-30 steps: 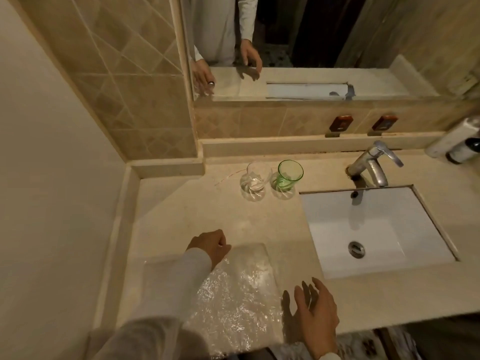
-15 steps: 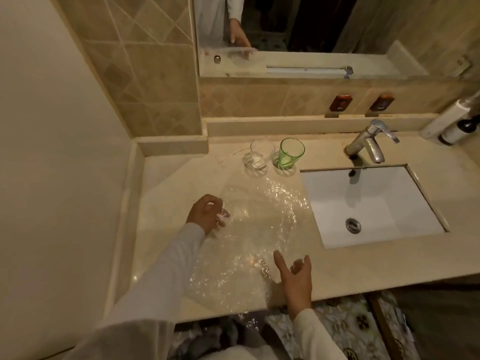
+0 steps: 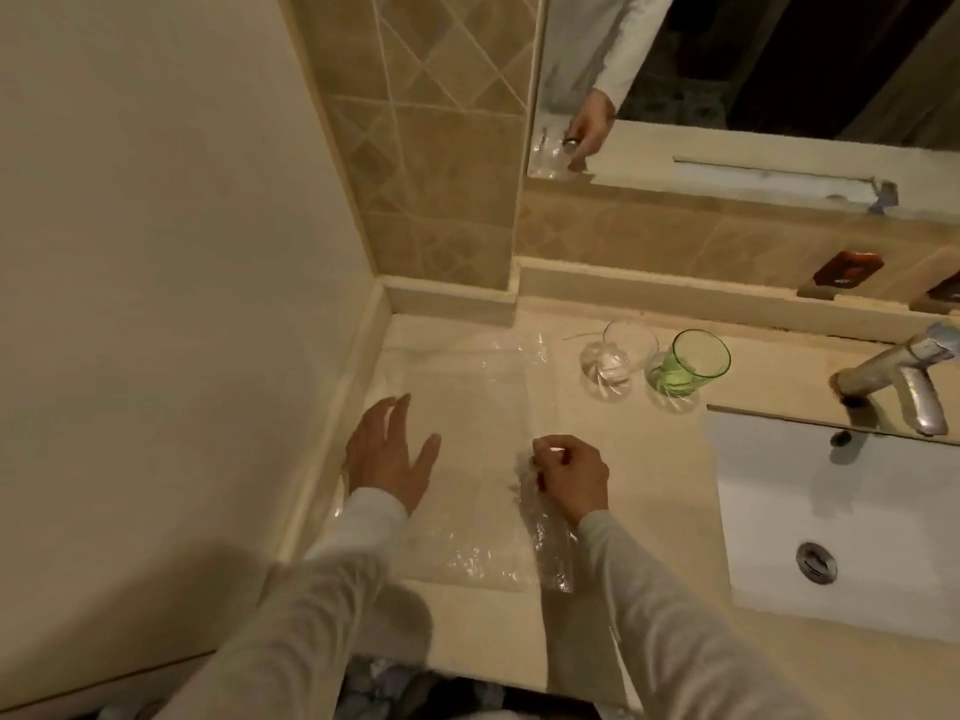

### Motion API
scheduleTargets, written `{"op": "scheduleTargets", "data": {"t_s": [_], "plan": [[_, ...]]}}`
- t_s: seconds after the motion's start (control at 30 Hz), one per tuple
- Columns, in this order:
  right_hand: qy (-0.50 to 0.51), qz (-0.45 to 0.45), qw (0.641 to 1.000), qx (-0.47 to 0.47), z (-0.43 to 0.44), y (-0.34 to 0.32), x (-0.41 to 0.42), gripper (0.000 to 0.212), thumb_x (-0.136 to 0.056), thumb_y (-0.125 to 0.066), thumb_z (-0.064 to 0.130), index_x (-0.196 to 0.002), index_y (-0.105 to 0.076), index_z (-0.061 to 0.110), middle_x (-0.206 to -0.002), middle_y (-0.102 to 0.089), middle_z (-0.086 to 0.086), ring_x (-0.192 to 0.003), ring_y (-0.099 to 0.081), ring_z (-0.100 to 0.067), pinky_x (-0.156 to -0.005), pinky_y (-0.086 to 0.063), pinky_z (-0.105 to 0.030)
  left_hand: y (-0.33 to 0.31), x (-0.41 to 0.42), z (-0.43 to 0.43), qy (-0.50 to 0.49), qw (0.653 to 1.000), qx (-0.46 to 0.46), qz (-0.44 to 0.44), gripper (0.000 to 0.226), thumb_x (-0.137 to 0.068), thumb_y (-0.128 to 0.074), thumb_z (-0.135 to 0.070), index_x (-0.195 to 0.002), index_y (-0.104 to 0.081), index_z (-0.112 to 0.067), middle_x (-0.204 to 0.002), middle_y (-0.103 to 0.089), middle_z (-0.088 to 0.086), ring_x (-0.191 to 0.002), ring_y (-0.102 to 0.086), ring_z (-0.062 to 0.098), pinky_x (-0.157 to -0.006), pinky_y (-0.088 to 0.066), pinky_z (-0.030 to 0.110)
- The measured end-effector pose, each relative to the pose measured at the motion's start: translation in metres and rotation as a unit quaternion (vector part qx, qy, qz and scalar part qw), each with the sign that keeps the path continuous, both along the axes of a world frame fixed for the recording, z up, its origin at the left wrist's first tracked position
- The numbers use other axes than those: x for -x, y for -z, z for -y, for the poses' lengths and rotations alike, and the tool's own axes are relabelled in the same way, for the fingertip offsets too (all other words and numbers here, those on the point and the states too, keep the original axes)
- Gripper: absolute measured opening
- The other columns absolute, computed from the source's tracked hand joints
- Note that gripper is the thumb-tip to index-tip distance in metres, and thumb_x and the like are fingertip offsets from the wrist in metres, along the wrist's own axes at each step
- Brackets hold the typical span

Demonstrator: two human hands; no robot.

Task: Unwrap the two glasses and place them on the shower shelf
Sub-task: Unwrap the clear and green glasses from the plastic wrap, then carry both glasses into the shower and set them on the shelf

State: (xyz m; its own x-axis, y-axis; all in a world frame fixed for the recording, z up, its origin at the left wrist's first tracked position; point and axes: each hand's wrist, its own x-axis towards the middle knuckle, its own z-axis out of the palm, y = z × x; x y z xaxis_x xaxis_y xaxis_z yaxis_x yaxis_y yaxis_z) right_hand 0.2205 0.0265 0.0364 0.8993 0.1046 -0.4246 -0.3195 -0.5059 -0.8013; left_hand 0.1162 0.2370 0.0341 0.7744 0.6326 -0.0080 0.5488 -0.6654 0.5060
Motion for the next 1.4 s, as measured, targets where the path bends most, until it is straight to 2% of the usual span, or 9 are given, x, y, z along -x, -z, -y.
{"op": "scheduleTargets", "data": {"t_s": [0.2,0.33,0.4,0.57,0.7,0.87,1.1,1.27,1.4], "plan": [[-0.202,0.155,0.951,0.174,-0.026,0.031,0.008,0.087,-0.09,-0.073,0.035,-0.157,-0.026,0.006,-0.146,-0.05,-0.02,-0.137,-0.044,-0.038,-0.11,-0.039,-0.04,0.054,0.031,0.005,0.142,0.95,-0.02,-0.278,0.095,-0.082,-0.022,-0.079,-0.155,0.009,-0.027,-0.165,0.012,0.006,-0.151,0.007,0.026,-0.121,-0.001,0.044],[-0.509,0.309,0.772,0.223,-0.019,0.059,0.032,0.081,-0.098,-0.049,0.059,-0.163,-0.017,0.023,-0.17,-0.004,-0.021,-0.156,-0.004,-0.043,-0.122,-0.016,-0.063,0.075,0.025,-0.005,0.162,0.935,-0.017,-0.316,0.106,-0.071,-0.018,-0.091,-0.145,0.033,-0.034,-0.156,0.038,0.002,-0.145,0.029,0.023,-0.117,0.012,0.042],[-0.535,0.293,0.751,0.252,-0.012,0.07,0.036,0.08,-0.097,-0.037,0.069,-0.163,-0.02,0.027,-0.168,-0.001,-0.021,-0.155,-0.003,-0.046,-0.12,-0.007,-0.063,0.076,0.021,-0.017,0.179,0.931,-0.009,-0.318,0.115,-0.059,-0.017,-0.101,-0.135,0.044,-0.04,-0.147,0.051,-0.003,-0.137,0.041,0.02,-0.115,0.015,0.041],[-0.515,0.27,0.778,0.239,-0.016,0.08,0.036,0.085,-0.096,-0.031,0.075,-0.163,-0.015,0.027,-0.169,-0.002,-0.022,-0.154,-0.002,-0.048,-0.119,-0.001,-0.06,0.063,0.01,-0.028,0.208,0.913,-0.017,-0.351,0.134,-0.046,-0.023,-0.105,-0.142,0.037,-0.034,-0.151,0.046,0.003,-0.139,0.04,0.026,-0.119,0.011,0.044],[-0.407,0.231,0.867,0.172,-0.009,0.06,0.0,0.086,-0.096,-0.034,0.074,-0.163,-0.006,0.028,-0.172,-0.001,-0.012,-0.158,0.006,-0.032,-0.126,-0.006,-0.057,0.029,-0.031,-0.004,0.139,0.966,-0.039,-0.216,0.138,-0.049,-0.014,-0.103,-0.155,-0.021,-0.015,-0.163,-0.018,0.011,-0.15,-0.013,0.029,-0.12,-0.016,0.046],[-0.076,0.295,0.953,0.0,0.056,0.018,-0.08,0.079,-0.091,-0.069,0.046,-0.155,-0.032,0.017,-0.163,-0.031,-0.013,-0.153,-0.024,-0.02,-0.124,-0.017,-0.023,-0.003,-0.124,0.062,0.142,0.986,0.087,-0.001,0.111,-0.066,-0.076,-0.065,-0.15,-0.031,-0.009,-0.153,-0.04,0.012,-0.14,-0.038,0.027,-0.114,-0.029,0.032],[0.162,0.211,0.963,-0.04,0.125,0.015,-0.163,0.121,-0.069,-0.095,0.024,-0.161,-0.016,0.025,-0.161,-0.026,-0.008,-0.145,-0.031,-0.012,-0.119,-0.033,-0.035,0.009,-0.223,0.138,0.079,0.931,0.343,0.094,0.116,-0.057,-0.093,-0.037,-0.151,-0.025,-0.038,-0.149,-0.038,-0.013,-0.13,-0.041,0.004,-0.105,-0.038,0.024],[0.141,0.152,0.973,-0.103,0.132,0.041,-0.188,0.131,-0.062,-0.099,0.029,-0.159,-0.012,0.042,-0.162,-0.031,0.003,-0.138,-0.043,-0.009,-0.106,-0.039,-0.014,0.033,-0.247,0.162,0.01,0.841,0.53,0.109,0.111,-0.052,-0.098,-0.019,-0.132,-0.038,-0.066,-0.131,-0.047,-0.039,-0.12,-0.046,-0.003,-0.072,-0.06,0.037],[0.139,0.125,0.974,-0.125,0.133,0.058,-0.197,0.127,-0.056,-0.099,0.039,-0.154,-0.02,0.051,-0.147,-0.047,0.018,-0.125,-0.051,0.007,-0.104,-0.044,-0.019,0.043,-0.262,0.166,0.003,0.827,0.55,0.113,0.109,-0.047,-0.1,-0.018,-0.132,-0.044,-0.058,-0.125,-0.057,-0.021,-0.114,-0.057,0.018,-0.067,-0.061,0.045]]}}
